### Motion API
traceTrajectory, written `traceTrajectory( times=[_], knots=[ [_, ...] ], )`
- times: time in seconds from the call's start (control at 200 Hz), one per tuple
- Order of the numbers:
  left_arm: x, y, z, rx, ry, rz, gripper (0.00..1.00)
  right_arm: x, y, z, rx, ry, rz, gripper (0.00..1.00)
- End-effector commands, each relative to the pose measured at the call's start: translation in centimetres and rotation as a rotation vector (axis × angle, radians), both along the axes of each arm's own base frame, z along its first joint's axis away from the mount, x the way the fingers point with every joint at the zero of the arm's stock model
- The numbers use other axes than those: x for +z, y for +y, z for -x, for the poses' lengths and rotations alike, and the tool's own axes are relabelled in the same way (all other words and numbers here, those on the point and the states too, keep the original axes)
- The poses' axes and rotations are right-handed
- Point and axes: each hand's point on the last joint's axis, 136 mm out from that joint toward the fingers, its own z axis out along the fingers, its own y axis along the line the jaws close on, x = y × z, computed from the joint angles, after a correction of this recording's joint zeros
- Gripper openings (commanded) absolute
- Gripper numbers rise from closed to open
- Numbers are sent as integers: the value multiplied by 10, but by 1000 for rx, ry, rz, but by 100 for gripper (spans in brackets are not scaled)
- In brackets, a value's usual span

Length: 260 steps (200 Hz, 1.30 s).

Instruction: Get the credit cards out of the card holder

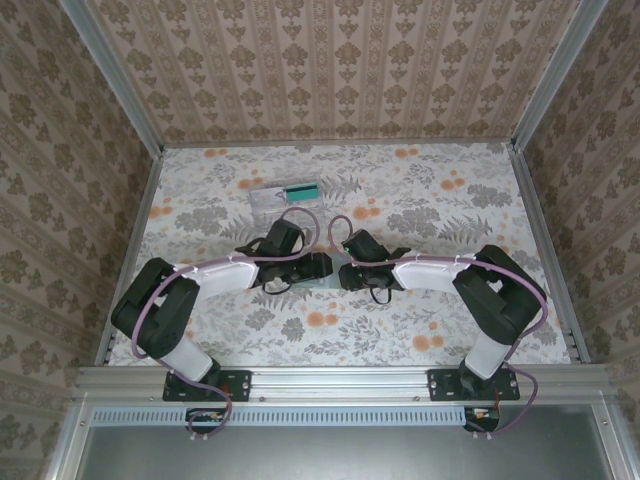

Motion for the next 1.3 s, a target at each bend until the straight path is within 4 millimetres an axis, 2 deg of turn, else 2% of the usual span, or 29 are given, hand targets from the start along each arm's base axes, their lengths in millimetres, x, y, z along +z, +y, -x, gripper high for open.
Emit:
traceTrajectory(
  times=[0.0,0.125,0.4,0.51,0.645,0.765,0.955,1.075,1.295],
  knots=[
    [22,-16,-1,-29,-32,63,71,-3,0,-3,-5,1,-4,32],
    [30,-26,0,-46,-49,90,71,-2,-7,-5,-39,-3,-3,32],
    [41,-49,1,-78,-56,131,70,18,-51,-17,-200,-76,-32,33],
    [41,-46,-1,-70,-59,116,69,22,-58,-17,-214,-79,-50,34],
    [45,-31,-6,-43,-80,96,69,26,-52,-18,-189,-79,-75,34],
    [37,-13,-10,-3,-70,64,66,31,-39,-18,-138,-69,-104,33],
    [16,9,-17,69,-18,50,44,36,-13,-20,-61,-52,-111,18],
    [5,10,-17,72,14,43,31,34,3,-24,-24,-33,-111,8],
    [-4,10,-17,79,41,37,31,24,17,-27,10,-3,-87,4]
  ],
)
